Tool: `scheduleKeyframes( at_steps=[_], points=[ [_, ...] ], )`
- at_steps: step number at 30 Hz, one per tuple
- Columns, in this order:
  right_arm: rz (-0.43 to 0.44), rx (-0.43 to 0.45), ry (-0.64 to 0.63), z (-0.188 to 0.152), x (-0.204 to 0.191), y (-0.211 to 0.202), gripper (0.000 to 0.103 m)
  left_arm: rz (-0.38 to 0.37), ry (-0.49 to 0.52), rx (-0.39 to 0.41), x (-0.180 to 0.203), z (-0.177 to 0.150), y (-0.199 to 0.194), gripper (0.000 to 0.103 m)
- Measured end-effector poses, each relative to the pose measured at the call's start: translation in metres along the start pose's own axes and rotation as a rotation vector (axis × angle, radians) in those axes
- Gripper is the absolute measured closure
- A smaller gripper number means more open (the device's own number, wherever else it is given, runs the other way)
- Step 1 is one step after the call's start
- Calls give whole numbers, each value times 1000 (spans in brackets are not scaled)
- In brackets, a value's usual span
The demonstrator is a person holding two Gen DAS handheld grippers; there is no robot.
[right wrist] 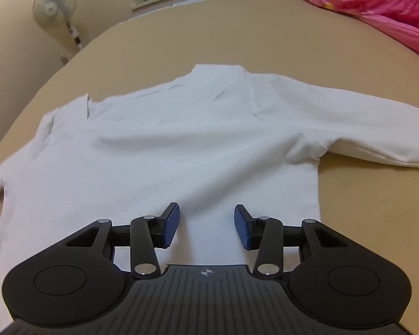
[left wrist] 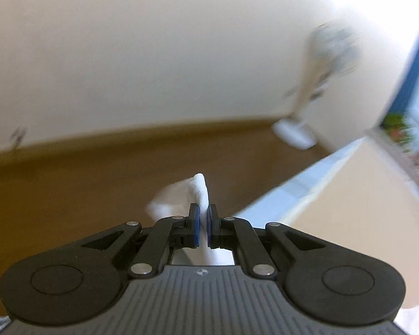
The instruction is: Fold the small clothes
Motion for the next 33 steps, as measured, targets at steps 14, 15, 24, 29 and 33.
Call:
scheduleKeyframes(
  at_steps=[14,15,24,29,33],
  points=[
    [97,89,226,37,35,-11,80,-995,379,-90,445,-144,-249,72],
    [109,86,240,39,38,-10,80,-1047,415,-171,460,-167,-258,64],
    [179,41,291,45,42,5,74,-841,679,-155,380,-197,-236,61],
    [233,32,278,49,25,28,74,-665,713,-83,277,-151,-217,61],
    [240,18,280,51,13,52,74,-575,631,-68,223,-131,-196,61]
  ],
)
Point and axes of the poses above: each gripper's, at about its wrist camera, not at the fingertips, and y roughly the way its jaws point, x to its right, z to its top, the point moved 4 cm from there along y, roughly the way its jaws point, and after that the axes turned 7 degrees about y, right-handed, at the moved point
